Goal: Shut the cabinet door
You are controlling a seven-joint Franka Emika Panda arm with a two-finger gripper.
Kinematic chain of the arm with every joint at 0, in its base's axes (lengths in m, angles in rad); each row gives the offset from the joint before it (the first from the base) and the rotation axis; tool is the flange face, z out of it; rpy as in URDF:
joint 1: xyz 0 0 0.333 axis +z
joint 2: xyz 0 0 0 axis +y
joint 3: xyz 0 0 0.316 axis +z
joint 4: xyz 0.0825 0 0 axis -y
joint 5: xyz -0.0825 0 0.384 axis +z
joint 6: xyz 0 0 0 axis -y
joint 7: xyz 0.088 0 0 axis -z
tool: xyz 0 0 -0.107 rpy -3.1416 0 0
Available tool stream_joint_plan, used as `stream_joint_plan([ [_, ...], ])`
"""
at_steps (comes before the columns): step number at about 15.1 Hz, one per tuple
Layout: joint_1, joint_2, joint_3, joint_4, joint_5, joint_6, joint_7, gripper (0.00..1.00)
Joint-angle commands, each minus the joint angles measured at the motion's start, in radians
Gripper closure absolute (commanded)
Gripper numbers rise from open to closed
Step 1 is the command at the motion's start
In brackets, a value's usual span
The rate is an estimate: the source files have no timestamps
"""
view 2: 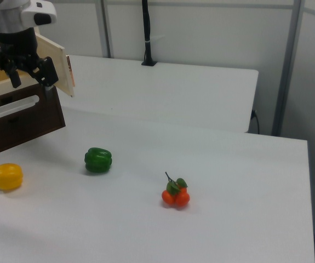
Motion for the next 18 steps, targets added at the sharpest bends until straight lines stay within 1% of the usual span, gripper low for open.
stream_joint_plan([
  [1, -0.002, -0.011, 0.013, -0.031, 0.017, 0.026, -0.035, 0.00],
  [5, -0.003, -0.006, 0.022, -0.032, 0.017, 0.026, -0.035, 0.00],
  [7, -0.003, -0.003, 0.022, -0.032, 0.017, 0.026, -0.037, 0.07],
  [9, -0.003, 0.003, 0.024, -0.031, 0.017, 0.027, -0.041, 0.20],
  [10, -0.003, 0.005, 0.024, -0.031, 0.017, 0.029, -0.059, 0.33],
  [12, -0.012, 0.005, 0.025, -0.031, 0.031, 0.032, -0.099, 0.65],
  [13, -0.014, 0.006, 0.025, -0.031, 0.040, 0.034, -0.099, 0.77],
  [15, -0.020, 0.009, 0.025, -0.031, 0.078, 0.056, -0.089, 0.93],
  [16, -0.026, 0.020, 0.025, -0.031, 0.109, 0.088, -0.089, 1.00],
  [17, -0.028, 0.026, 0.025, -0.031, 0.138, 0.113, -0.081, 1.00],
  [18, -0.040, 0.029, 0.024, -0.032, 0.190, 0.145, -0.058, 1.00],
])
